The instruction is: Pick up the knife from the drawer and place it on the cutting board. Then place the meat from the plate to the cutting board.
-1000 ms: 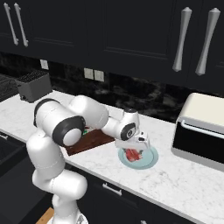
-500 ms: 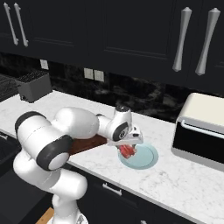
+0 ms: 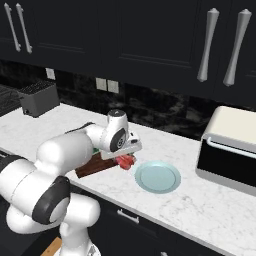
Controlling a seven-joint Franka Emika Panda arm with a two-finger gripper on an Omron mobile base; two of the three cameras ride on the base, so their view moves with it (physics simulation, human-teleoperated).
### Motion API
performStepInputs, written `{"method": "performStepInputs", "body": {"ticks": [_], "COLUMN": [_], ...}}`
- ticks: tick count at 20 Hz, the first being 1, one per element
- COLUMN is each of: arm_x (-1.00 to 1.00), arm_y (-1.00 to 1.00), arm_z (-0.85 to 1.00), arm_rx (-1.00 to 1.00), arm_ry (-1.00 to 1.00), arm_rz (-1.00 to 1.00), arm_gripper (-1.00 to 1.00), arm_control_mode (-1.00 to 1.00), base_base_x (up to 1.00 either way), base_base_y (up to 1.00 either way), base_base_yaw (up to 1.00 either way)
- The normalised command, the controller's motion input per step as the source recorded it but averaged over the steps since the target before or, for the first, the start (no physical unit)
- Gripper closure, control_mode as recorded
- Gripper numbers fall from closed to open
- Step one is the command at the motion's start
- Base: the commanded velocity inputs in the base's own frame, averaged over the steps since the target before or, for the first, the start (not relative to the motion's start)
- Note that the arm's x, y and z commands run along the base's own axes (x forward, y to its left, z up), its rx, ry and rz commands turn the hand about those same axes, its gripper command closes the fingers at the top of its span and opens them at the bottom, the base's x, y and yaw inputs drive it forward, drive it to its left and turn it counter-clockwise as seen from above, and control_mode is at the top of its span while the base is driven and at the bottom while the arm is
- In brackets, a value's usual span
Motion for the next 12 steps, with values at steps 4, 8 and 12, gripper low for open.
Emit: {"method": "performStepInputs", "body": {"ticks": [4,8,12], "arm_x": [0.05,0.21,0.54], "arm_y": [0.74,0.61,0.24], "arm_z": [0.05,0.00,0.00], "arm_rx": [0.00,0.00,0.00], "arm_ry": [0.00,0.00,0.00], "arm_rz": [0.18,0.10,0.03], "arm_gripper": [1.00,1.00,1.00], "arm_control_mode": [-1.00,-1.00,-1.00], "base_base_x": [0.00,0.00,0.00], "base_base_y": [0.00,0.00,0.00], "base_base_yaw": [0.00,0.00,0.00]}}
